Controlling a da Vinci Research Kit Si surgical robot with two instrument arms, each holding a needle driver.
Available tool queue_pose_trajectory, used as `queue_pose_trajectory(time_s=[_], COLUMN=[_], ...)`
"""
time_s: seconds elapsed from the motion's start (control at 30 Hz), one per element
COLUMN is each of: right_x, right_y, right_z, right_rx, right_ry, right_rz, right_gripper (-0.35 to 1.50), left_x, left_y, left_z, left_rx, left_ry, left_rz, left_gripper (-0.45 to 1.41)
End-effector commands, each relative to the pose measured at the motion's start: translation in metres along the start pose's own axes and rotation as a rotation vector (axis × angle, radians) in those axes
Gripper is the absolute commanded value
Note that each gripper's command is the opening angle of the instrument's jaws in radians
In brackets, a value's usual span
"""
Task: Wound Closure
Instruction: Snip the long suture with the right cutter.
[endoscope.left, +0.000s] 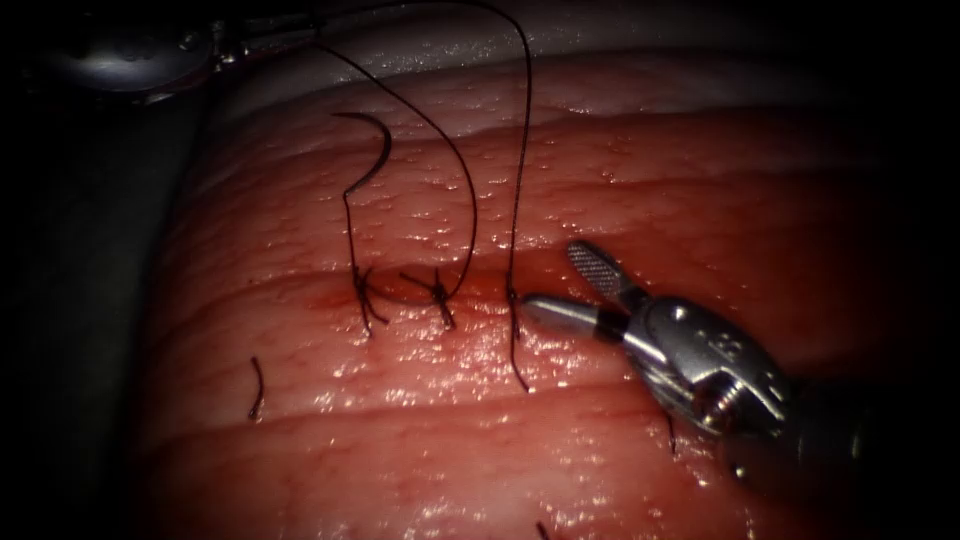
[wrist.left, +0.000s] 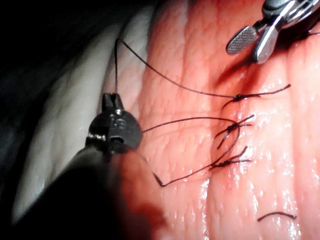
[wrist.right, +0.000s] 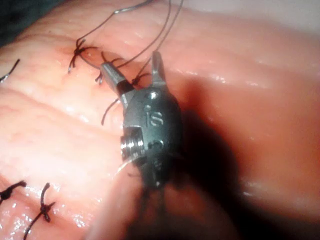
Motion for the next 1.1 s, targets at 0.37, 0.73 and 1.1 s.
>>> queue_pose_trajectory(time_s=[0.37, 0.73, 1.1], right_x=[-0.002, -0.0028, -0.0028], right_y=[-0.0012, -0.0009, -0.0005], right_z=[0.0051, 0.0086, 0.0093], right_rx=[-0.051, -0.099, -0.107], right_ry=[-0.062, -0.054, -0.06], right_rz=[-0.006, -0.039, -0.087], right_gripper=[0.73, 0.71, 0.57], left_x=[0.0077, 0.0097, 0.0115], left_y=[0.001, 0.0016, 0.0019], left_z=[-0.0032, -0.0044, -0.0058], left_rx=[0.006, -0.013, -0.018], left_ry=[0.047, 0.095, 0.102], left_rz=[0.027, 0.034, 0.052], left_gripper=[-0.45, -0.45, -0.45])
